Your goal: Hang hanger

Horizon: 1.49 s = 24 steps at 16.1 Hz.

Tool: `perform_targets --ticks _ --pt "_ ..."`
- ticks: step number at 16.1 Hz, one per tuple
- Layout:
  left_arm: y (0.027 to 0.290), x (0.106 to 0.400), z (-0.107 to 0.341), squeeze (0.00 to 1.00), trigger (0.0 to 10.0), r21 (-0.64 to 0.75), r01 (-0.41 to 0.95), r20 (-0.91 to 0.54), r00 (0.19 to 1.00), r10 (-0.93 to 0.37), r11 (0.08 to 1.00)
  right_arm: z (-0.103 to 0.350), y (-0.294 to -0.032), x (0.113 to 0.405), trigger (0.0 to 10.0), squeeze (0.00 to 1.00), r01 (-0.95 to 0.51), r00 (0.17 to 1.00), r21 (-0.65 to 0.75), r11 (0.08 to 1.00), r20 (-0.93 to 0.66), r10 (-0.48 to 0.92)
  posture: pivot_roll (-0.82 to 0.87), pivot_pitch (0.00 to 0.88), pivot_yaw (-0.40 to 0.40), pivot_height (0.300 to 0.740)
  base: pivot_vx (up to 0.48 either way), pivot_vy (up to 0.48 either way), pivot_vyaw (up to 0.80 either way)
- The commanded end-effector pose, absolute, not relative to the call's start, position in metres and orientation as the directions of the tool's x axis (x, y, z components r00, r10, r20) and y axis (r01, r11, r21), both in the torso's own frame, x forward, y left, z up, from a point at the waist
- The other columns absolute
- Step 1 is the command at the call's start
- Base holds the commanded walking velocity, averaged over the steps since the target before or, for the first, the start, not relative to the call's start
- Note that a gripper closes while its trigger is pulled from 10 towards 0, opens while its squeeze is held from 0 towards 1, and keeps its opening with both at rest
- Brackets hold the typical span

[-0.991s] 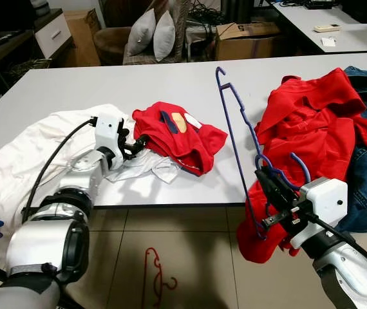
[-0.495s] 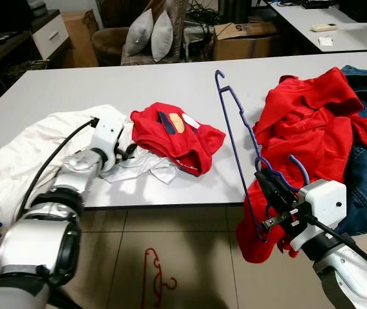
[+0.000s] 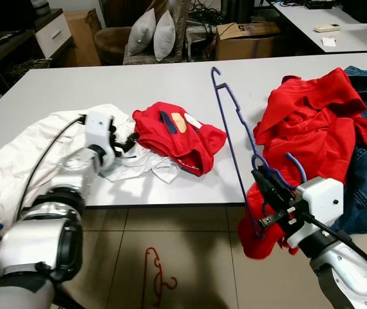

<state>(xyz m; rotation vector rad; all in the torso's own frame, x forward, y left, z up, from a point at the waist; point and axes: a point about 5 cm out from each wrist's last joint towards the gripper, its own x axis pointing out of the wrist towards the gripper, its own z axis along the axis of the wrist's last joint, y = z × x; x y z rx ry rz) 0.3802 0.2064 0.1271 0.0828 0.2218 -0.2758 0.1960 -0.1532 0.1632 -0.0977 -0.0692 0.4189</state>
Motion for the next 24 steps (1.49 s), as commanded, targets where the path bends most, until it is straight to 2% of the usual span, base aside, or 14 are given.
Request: perform_targets --ticks 1,7,10,14,17,19,24 --pt "0.207 0.38 0.125 0.0 10.0 0.092 0.271 -0.254 0.937 -0.241 0.958 0.164 -0.152 0.197 10.0 0.0 -0.411 0.907 -0.108 0.905 0.053 0.418 -0.15 0.0 0.103 0.74 0.0 0.0 0.0" --pt "0.189 0.379 0.116 0.0 10.0 0.094 0.292 -0.264 0.929 -0.259 0.952 0.165 -0.152 0.195 10.0 0.0 -0.405 0.91 -0.109 0.908 0.05 0.412 -0.17 0.0 0.118 0.74 0.0 0.0 0.0" --pt "0.184 0.378 0.115 0.0 10.0 0.072 0.344 -0.26 0.913 -0.315 0.936 0.164 -0.154 0.193 10.0 0.0 -0.397 0.914 -0.111 0.911 0.047 0.404 -0.18 0.0 0.123 0.74 0.0 0.0 0.0" --pt "0.182 0.371 0.105 0.0 10.0 0.152 0.458 -0.318 0.862 -0.396 0.876 0.164 -0.155 0.191 10.0 0.0 -0.393 0.916 -0.112 0.913 0.044 0.399 -0.18 0.0 0.118 0.74 0.0 0.0 0.0" --pt "0.181 0.371 0.104 0.0 10.0 0.185 0.433 -0.327 0.874 -0.36 0.882 0.165 -0.154 0.194 10.0 0.0 -0.399 0.912 -0.113 0.91 0.051 0.406 -0.17 0.0 0.113 0.74 0.0 0.0 0.0" --pt "0.178 0.376 0.109 0.0 10.0 0.137 0.363 -0.282 0.906 -0.315 0.922 0.165 -0.154 0.195 10.0 0.0 -0.403 0.91 -0.115 0.908 0.051 0.411 -0.17 0.0 0.111 0.74 0.0 0.0 0.0" --pt "0.171 0.374 0.11 0.0 10.0 0.082 0.44 -0.271 0.873 -0.405 0.894 0.165 -0.154 0.193 10.0 0.0 -0.4 0.912 -0.115 0.909 0.048 0.408 -0.18 0.0 0.117 0.74 0.0 0.0 0.0"
